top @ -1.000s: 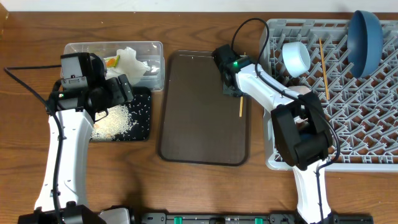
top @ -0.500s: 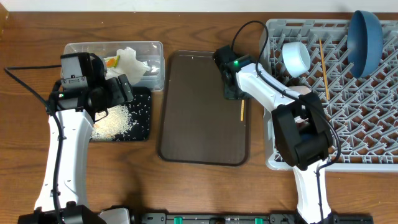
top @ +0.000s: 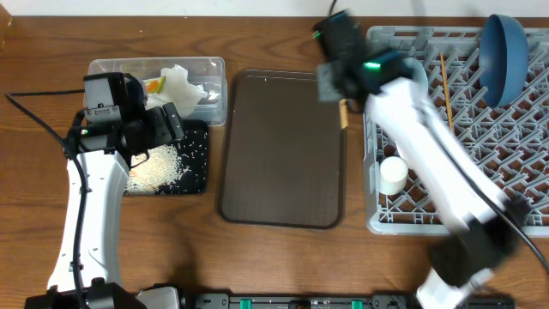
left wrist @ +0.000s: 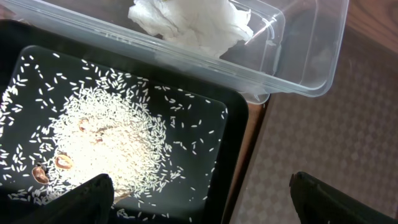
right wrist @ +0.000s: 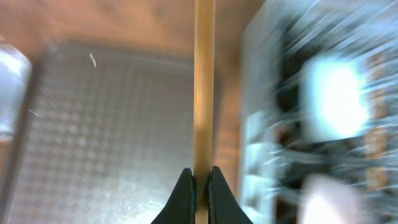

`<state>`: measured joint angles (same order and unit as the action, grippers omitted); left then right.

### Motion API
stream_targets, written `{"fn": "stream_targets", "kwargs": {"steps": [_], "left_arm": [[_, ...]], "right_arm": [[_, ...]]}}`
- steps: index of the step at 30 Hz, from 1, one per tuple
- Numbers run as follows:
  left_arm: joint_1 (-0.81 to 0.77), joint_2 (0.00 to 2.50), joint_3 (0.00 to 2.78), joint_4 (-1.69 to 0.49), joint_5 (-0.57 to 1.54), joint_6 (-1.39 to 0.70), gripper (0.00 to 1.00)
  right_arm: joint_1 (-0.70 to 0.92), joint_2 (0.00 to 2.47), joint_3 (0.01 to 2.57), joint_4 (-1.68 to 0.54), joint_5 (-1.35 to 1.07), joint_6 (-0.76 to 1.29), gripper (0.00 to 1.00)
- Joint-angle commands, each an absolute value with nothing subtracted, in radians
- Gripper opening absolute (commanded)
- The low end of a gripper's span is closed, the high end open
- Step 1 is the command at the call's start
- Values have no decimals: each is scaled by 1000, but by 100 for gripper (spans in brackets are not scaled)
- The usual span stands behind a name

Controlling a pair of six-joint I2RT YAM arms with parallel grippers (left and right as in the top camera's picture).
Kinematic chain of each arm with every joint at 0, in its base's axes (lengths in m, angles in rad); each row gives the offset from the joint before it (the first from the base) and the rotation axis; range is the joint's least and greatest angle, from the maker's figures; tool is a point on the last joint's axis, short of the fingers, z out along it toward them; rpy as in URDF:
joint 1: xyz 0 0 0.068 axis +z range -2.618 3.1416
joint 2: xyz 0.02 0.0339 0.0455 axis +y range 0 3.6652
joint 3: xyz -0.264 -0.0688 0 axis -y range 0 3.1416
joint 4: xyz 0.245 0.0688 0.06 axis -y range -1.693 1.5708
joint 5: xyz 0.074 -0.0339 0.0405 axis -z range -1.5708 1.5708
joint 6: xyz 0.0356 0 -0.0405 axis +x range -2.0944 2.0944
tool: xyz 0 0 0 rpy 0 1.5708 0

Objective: Sort waste into correct bins and load items into the dishwasher rack

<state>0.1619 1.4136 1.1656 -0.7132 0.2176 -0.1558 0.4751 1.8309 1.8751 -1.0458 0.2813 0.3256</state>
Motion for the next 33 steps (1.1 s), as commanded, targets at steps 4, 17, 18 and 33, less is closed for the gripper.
{"fn": "stream_targets", "kwargs": {"steps": [4, 17, 18, 33], "left_arm": [[165, 1417, 1171, -714, 208, -142, 93], [165, 1417, 1171, -714, 208, -142, 93], [165, 1417, 1171, -714, 208, -142, 93], [165, 1417, 1171, -714, 208, -142, 93]], "right_arm": [[328, 1698, 1869, -1131, 400, 73, 1], [-17, 1704, 1568, -922, 249, -185, 7], [-26, 1704, 1546, -901, 259, -185, 8], [-72, 1690, 1488, -852, 248, -123, 74]]}}
